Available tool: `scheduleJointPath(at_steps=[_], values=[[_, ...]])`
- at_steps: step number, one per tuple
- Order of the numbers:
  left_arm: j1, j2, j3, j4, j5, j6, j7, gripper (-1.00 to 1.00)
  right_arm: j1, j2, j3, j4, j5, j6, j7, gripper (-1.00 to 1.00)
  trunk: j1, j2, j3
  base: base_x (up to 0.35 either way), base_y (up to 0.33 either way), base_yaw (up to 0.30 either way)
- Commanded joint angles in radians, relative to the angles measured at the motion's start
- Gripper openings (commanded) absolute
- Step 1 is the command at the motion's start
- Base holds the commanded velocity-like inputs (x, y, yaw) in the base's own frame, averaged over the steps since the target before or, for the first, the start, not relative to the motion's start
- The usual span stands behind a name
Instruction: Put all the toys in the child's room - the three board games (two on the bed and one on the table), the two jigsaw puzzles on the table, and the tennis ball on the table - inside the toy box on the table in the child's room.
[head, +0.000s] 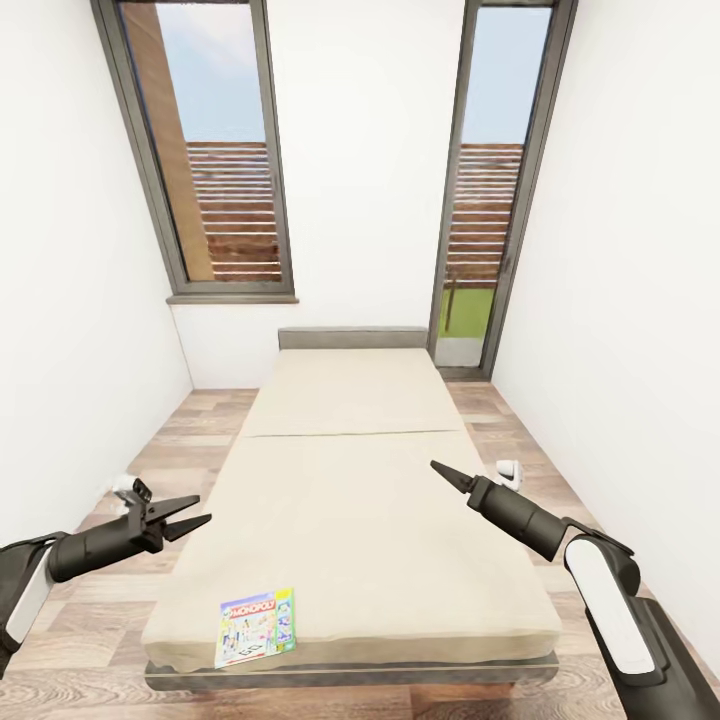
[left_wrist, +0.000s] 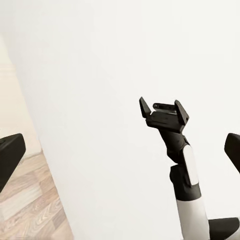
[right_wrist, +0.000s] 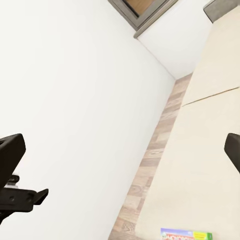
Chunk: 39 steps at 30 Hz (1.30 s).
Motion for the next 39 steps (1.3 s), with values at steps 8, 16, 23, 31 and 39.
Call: scheduleJointPath(at_steps=[8,16,23,31,39], values=[[-0.001,-0.011,-0.001,-0.001,0.007,0.015,0.077,1.0,-0.001,-0.003,-0.009,-0.013,-0.019,0.022,0.076,1.0,0.031,-0.057,-0.027,0.0,0.0,0.0],[-0.001,-0.013,-0.001,0.007,0.007,0.018,0.087,1.0,0.0,-0.001,-0.048,-0.011,-0.028,0.068,0.18,1.0,0.062,-0.113,-0.052,0.0,0.0,0.0],[-0.001,-0.014,-0.001,0.074,0.006,0.014,0.098,1.0,0.001,-0.001,-0.083,-0.004,-0.032,0.075,0.192,1.0,0.088,-0.162,-0.074,0.0,0.0,0.0],[-0.001,-0.015,-0.002,0.195,0.003,0.008,0.176,1.0,0.001,-0.001,-0.088,-0.002,-0.031,0.076,0.193,1.0,0.119,-0.218,-0.099,-0.149,0.0,0.0],[-0.001,-0.013,0.0,0.246,0.001,0.006,0.202,1.0,0.001,0.003,-0.088,-0.003,-0.024,0.072,0.19,1.0,0.15,-0.274,-0.124,-0.031,0.0,0.0]])
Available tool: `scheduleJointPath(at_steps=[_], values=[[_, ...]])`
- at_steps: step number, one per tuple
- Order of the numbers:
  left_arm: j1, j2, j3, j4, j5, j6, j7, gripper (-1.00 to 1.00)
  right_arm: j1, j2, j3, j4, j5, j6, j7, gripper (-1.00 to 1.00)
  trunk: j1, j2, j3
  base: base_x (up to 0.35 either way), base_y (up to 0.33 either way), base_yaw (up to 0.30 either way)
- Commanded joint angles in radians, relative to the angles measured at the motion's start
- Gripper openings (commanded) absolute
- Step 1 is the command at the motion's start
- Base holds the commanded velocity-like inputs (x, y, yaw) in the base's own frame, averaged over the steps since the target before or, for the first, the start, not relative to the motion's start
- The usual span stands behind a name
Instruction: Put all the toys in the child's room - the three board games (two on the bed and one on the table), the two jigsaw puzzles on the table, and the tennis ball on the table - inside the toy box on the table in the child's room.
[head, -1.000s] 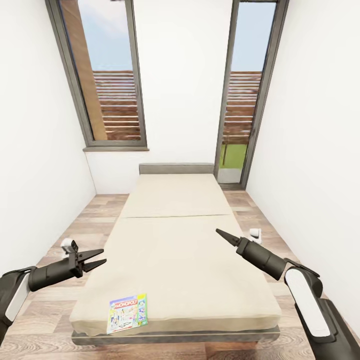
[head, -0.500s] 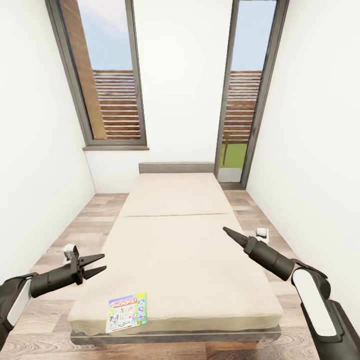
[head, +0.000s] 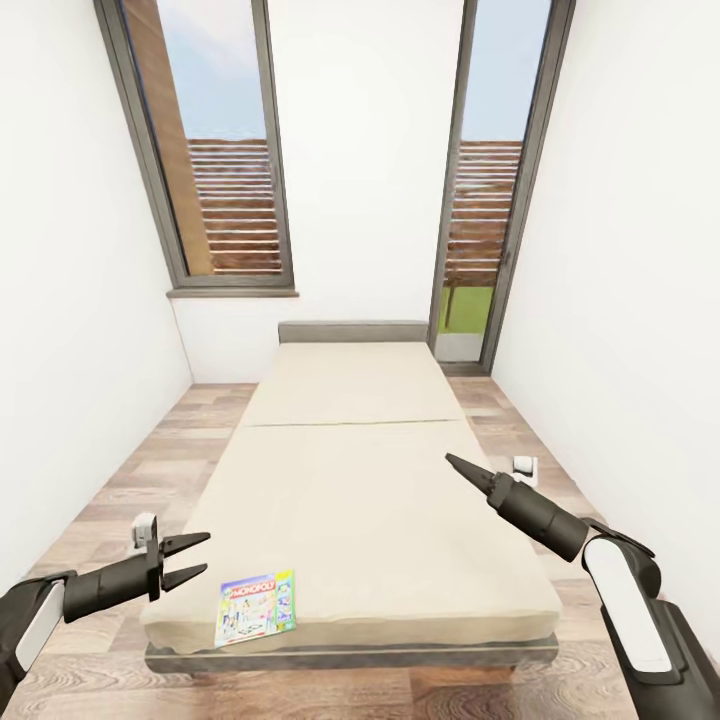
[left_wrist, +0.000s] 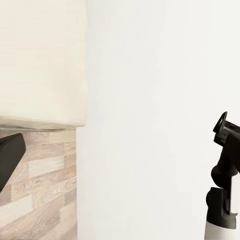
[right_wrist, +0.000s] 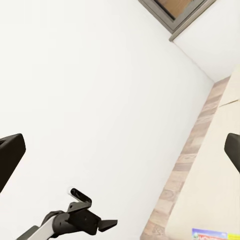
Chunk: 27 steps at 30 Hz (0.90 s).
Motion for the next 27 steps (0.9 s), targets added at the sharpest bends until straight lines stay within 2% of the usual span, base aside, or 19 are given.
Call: scheduleJointPath(at_steps=[1,8,27], values=[[-0.001,0.0,0.0,0.001,0.001,0.007,-0.002,1.0,-0.001,0.001,-0.001,0.0,-0.003,0.006,0.001,1.0,0.004,-0.008,-0.004,-0.005,0.0,0.0],[-0.001,0.003,0.003,0.003,0.001,0.007,-0.002,1.0,-0.001,0.01,0.002,0.0,0.002,-0.003,-0.004,1.0,0.031,-0.057,-0.026,-0.001,0.0,0.0],[-0.001,0.008,0.004,0.003,0.003,0.011,-0.008,1.0,-0.001,0.012,0.002,0.001,0.001,-0.005,-0.042,1.0,0.104,-0.19,-0.086,-0.004,0.0,0.0]])
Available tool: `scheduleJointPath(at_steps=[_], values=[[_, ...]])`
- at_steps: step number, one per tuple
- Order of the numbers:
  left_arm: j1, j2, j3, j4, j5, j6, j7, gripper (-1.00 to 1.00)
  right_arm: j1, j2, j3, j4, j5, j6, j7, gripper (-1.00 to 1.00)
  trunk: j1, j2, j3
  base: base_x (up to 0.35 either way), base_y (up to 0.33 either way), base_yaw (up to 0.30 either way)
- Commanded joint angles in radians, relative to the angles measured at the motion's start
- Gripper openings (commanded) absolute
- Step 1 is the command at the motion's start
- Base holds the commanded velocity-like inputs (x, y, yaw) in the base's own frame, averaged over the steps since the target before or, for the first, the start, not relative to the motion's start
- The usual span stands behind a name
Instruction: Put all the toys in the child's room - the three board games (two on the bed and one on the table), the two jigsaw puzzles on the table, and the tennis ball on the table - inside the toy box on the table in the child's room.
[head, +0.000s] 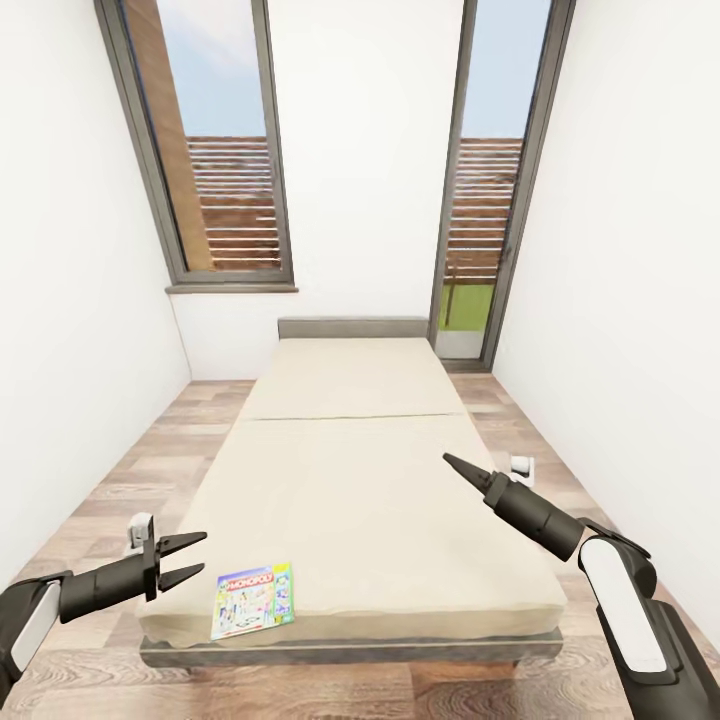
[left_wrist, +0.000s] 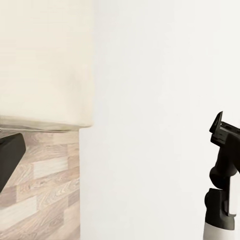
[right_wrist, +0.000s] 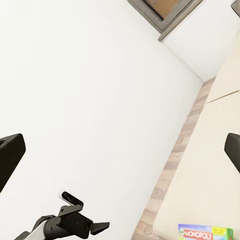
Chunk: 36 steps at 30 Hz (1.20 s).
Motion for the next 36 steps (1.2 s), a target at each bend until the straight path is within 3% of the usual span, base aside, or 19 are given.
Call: scheduleJointPath(at_steps=[1,10,36], values=[[-0.001,0.0,0.0,0.0,0.001,0.007,-0.002,1.0,-0.001,0.0,-0.001,0.0,-0.003,0.007,0.001,1.0,0.004,-0.008,-0.004,-0.112,0.0,0.0],[-0.001,0.002,0.0,0.0,-0.001,0.005,0.001,1.0,-0.001,0.001,0.0,0.0,-0.003,0.007,0.0,1.0,0.038,-0.071,-0.033,-0.14,0.0,0.0],[-0.001,0.021,-0.001,0.025,-0.012,-0.015,0.011,1.0,-0.001,0.0,0.0,-0.001,-0.001,0.007,0.001,1.0,0.138,-0.253,-0.114,-0.004,0.0,0.0]])
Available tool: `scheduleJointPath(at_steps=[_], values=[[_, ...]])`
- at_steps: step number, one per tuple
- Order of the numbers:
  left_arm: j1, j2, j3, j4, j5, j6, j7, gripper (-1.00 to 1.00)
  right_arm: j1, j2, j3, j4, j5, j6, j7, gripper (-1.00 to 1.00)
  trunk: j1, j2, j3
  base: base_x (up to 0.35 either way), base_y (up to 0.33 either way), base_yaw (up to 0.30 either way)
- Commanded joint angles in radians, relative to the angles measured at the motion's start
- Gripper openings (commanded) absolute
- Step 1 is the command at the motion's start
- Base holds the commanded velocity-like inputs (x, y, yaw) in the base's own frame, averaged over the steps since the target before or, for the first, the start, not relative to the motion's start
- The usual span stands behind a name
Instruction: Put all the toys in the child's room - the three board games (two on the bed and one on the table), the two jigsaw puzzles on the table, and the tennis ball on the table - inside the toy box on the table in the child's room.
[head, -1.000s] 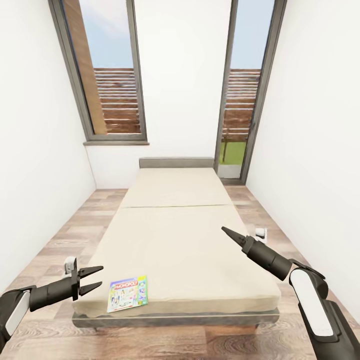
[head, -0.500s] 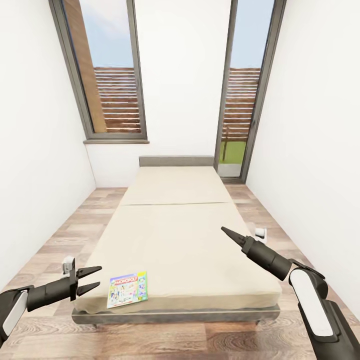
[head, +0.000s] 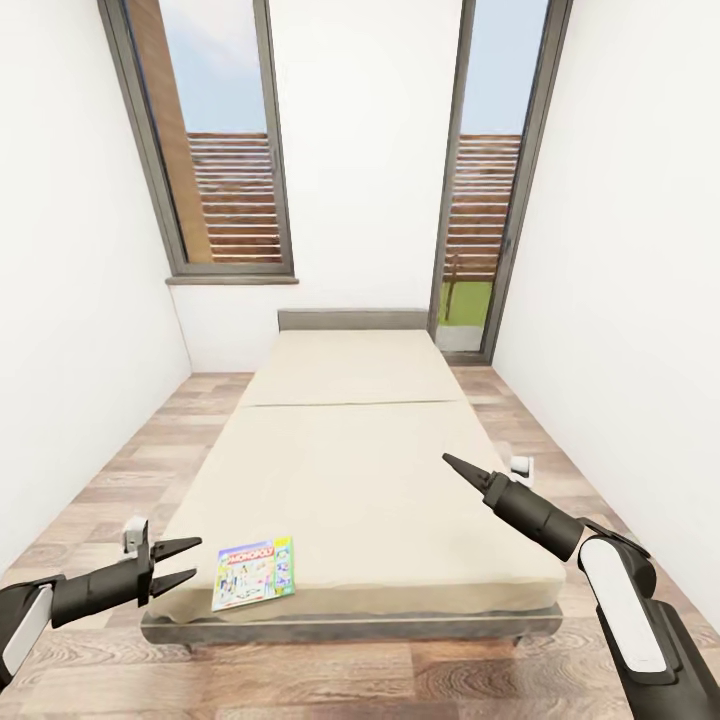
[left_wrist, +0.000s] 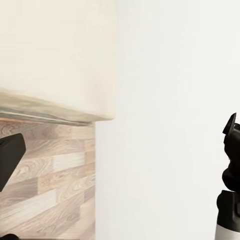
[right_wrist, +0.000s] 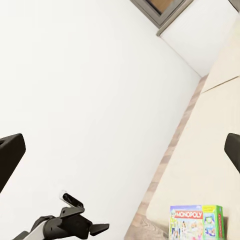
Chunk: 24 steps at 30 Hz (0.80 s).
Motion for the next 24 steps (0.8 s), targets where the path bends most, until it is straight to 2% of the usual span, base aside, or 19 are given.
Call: scheduleJointPath(at_steps=[1,13,17,19,24], values=[[-0.001,0.0,0.001,0.002,0.0,0.006,-0.002,1.0,-0.001,0.0,-0.001,0.0,-0.003,0.007,0.001,1.0,0.004,-0.008,-0.004,0.0,0.0,0.0],[-0.001,0.005,0.002,0.009,-0.011,0.001,-0.002,1.0,-0.001,0.0,-0.001,-0.003,-0.003,0.008,0.001,1.0,0.05,-0.092,-0.042,0.0,0.0,0.0],[-0.001,0.009,0.002,0.009,-0.012,-0.001,-0.002,1.0,-0.001,0.0,0.012,-0.018,-0.004,0.018,0.002,1.0,0.065,-0.12,-0.054,0.0,0.0,0.0],[-0.001,0.01,0.002,0.009,-0.012,-0.004,-0.002,1.0,-0.001,0.001,0.035,-0.024,-0.004,0.021,0.001,1.0,0.073,-0.134,-0.061,0.0,0.0,0.0],[-0.001,0.01,0.002,0.009,-0.012,-0.008,-0.003,1.0,-0.002,0.002,0.129,-0.03,-0.003,0.025,-0.005,1.0,0.092,-0.169,-0.076,0.0,0.0,0.0]])
